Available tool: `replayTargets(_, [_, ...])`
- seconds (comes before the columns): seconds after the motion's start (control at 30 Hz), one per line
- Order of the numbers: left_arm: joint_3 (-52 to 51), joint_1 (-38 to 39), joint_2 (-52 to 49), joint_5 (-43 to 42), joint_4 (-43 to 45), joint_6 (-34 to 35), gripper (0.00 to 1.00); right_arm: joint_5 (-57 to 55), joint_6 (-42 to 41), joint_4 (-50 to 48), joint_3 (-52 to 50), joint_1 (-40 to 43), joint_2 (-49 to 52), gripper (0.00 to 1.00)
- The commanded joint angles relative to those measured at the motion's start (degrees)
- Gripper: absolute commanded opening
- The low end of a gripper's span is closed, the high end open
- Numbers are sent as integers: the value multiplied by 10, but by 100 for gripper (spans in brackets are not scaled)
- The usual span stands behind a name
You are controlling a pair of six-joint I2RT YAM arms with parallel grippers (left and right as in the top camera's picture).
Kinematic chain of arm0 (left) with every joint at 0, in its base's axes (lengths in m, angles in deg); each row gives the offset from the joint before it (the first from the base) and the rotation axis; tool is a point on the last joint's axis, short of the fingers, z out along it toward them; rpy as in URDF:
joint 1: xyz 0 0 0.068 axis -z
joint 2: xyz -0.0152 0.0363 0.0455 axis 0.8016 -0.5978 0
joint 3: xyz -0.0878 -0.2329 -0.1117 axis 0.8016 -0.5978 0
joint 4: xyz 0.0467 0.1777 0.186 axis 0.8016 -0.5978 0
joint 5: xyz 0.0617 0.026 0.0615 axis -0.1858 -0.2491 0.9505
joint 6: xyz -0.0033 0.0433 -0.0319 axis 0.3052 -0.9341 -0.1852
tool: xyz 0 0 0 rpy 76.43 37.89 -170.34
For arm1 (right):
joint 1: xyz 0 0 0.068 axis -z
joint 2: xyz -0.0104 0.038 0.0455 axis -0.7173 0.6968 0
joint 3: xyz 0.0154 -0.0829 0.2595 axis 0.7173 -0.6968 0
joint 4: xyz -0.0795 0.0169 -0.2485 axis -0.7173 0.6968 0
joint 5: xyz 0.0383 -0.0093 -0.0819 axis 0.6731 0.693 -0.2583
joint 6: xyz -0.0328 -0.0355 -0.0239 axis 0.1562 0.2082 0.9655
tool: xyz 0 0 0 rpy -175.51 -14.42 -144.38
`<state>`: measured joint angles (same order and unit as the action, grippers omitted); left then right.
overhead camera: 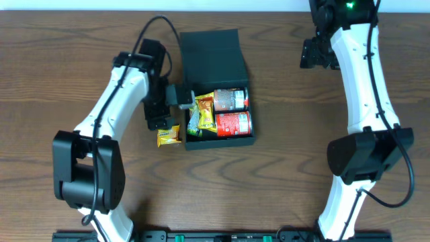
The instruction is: Pack container
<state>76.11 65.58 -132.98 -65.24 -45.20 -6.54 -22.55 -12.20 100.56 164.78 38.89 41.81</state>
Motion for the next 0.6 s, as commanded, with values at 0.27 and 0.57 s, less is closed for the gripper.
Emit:
replayTargets(0.27, [-12, 23, -22, 1, -35, -35, 95, -8, -6, -2, 10, 2, -10, 99])
replayTargets(0.57, [-115, 17, -38, -38, -13, -46, 96, -8, -6, -17, 10, 2, -10, 99])
